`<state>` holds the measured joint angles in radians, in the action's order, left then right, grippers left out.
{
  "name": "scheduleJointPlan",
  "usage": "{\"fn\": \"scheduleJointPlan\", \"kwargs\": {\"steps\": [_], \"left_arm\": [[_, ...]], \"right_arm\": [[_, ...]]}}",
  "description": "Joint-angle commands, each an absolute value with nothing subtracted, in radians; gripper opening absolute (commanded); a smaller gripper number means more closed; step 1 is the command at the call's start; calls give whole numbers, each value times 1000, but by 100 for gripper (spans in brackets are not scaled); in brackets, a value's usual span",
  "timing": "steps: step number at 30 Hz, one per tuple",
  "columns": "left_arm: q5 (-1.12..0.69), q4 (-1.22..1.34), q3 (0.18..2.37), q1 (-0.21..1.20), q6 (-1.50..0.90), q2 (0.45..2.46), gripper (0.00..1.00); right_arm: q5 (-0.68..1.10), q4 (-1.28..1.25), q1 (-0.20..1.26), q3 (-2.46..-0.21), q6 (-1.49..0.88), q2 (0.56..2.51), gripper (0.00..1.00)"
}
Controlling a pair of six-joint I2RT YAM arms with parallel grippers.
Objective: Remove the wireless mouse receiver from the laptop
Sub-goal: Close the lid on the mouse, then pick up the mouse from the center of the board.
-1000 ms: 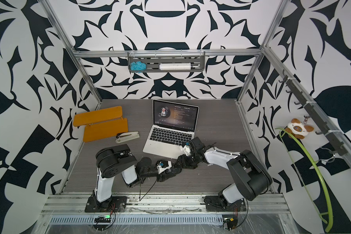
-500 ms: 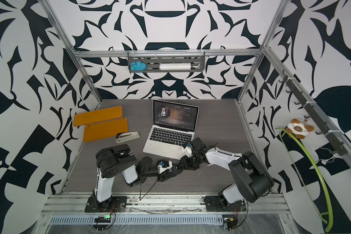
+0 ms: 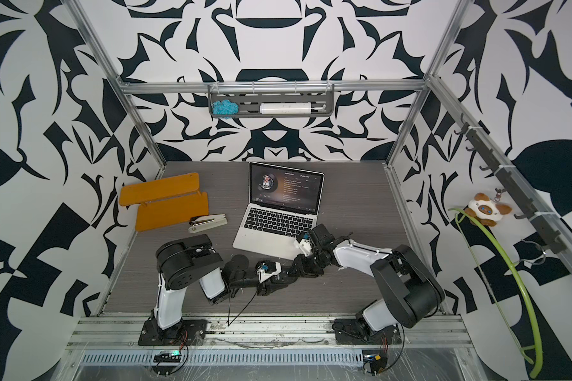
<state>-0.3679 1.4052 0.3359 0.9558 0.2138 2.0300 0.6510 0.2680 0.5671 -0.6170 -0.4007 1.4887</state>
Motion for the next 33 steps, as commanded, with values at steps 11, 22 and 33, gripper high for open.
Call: {"fn": "scheduleJointPlan", "kwargs": {"steps": [11,22,33], "left_arm": [[-364,1094,313,963,242,2092,43],[-357,1110,307,963,235,2097,41],[-368,1117,309,963,227,2101,37]], "right_arm": [[559,263,663,-629,-400,1624,49],[601,234,625,-605,-430,1563,100],[640,280,530,-575,-423,1513,84]]}}
